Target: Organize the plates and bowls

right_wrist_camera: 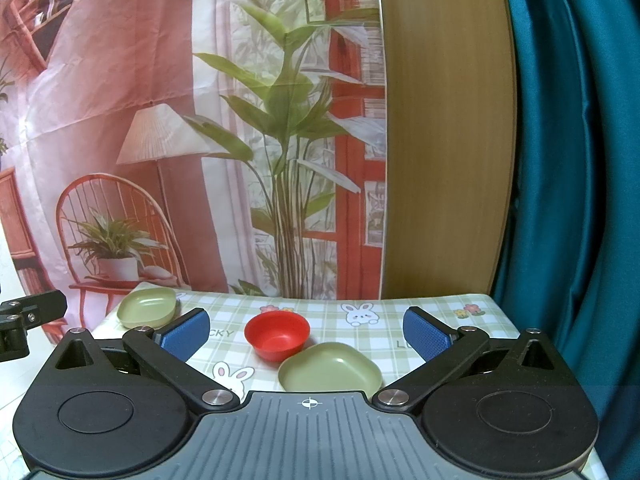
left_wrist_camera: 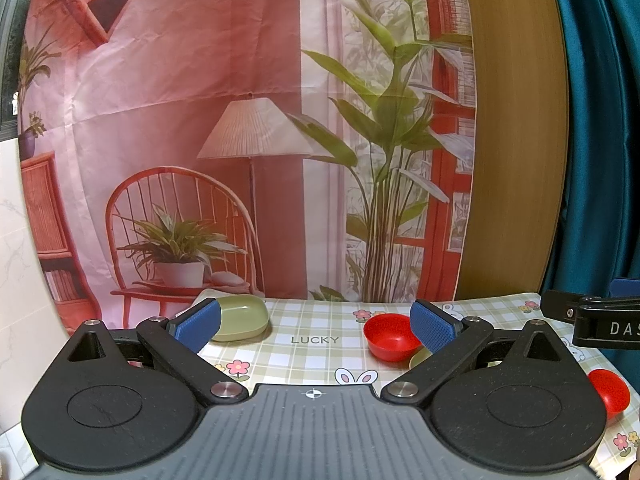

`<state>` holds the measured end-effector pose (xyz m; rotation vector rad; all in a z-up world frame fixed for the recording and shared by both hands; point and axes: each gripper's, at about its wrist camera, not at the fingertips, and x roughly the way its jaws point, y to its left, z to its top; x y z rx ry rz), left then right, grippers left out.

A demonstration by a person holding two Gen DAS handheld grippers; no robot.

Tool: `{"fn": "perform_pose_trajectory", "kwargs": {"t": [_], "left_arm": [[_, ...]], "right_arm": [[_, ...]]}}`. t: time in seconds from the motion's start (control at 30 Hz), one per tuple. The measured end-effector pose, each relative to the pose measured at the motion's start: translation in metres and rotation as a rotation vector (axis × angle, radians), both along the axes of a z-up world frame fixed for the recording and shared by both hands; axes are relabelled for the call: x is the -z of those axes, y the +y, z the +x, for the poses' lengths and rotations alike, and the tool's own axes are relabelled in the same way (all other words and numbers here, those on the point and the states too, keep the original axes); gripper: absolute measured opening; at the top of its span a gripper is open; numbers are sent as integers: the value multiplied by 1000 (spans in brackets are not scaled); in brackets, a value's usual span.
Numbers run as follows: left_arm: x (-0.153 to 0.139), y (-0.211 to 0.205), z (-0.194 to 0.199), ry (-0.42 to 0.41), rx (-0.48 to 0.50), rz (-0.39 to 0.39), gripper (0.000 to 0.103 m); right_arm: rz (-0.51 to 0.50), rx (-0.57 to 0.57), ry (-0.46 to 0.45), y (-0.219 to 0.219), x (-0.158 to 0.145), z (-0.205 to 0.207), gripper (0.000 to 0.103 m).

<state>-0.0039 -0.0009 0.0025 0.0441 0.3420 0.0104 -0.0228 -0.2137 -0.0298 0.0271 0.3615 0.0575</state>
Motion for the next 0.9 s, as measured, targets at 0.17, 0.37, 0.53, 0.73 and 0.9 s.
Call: {"fn": "perform_pose_trajectory", "kwargs": {"t": [0.17,0.37,0.53,0.73,0.9], "left_arm": [[0,0,0,1,0,0,102],[0,0,0,0,0,-1,102],[0,0,0,1,0,-1,102],[0,1,0,1,0,-2,102],[5,-1,1,10,-6,-2,102]], "right_arm": [[0,0,0,0,0,0,103],[0,0,-1,0,0,0,103],[0,0,-1,0,0,0,103],[1,1,-1,0,-1,-1,103],[1,0,-2,0,0,0,103]]}}
